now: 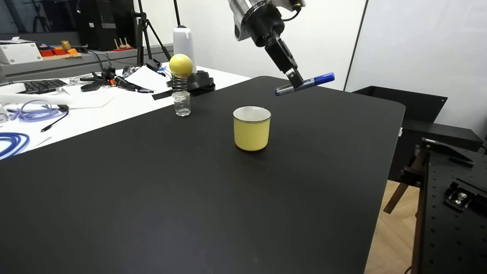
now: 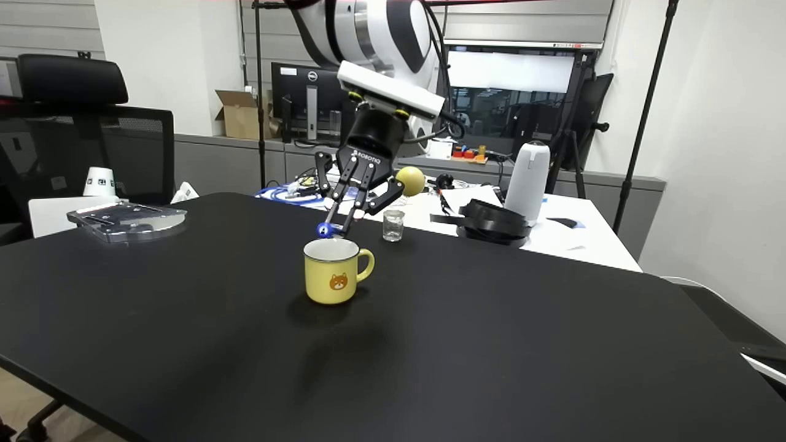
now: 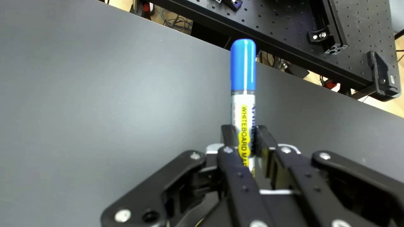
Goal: Put the marker inside the cup
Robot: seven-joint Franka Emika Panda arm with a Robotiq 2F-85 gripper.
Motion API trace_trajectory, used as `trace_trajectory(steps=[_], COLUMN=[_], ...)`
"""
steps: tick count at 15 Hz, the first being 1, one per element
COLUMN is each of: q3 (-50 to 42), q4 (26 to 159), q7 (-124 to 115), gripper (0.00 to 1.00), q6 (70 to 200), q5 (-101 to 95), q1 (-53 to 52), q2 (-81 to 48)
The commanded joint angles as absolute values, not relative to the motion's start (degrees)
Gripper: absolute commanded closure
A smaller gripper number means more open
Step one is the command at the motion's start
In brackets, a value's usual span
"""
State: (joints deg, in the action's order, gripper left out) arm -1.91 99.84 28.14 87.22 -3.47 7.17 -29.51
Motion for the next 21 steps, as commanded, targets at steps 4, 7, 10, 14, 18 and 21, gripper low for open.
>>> trace_trajectory(steps=[4, 7, 10, 14, 18, 21], q3=[0.0, 0.5, 0.9, 1.6, 3.0, 4.0], q4=[86.9, 81.5, 76.3, 69.7, 64.1, 60.5], q7=[26.9, 27.5, 28.5, 29.2, 31.0, 32.6], gripper=[0.95, 0.95, 0.95, 0.95, 0.95, 0.95], q6=[78.7, 75.8, 73.1, 71.5, 69.2, 66.4], q5=[-6.6, -8.0, -9.4, -10.0, -9.6, -9.4], q1=[5.7, 5.2, 5.1, 5.0, 4.6, 4.1], q2=[-39.9, -43.7, -47.3, -51.6, -55.5, -58.2])
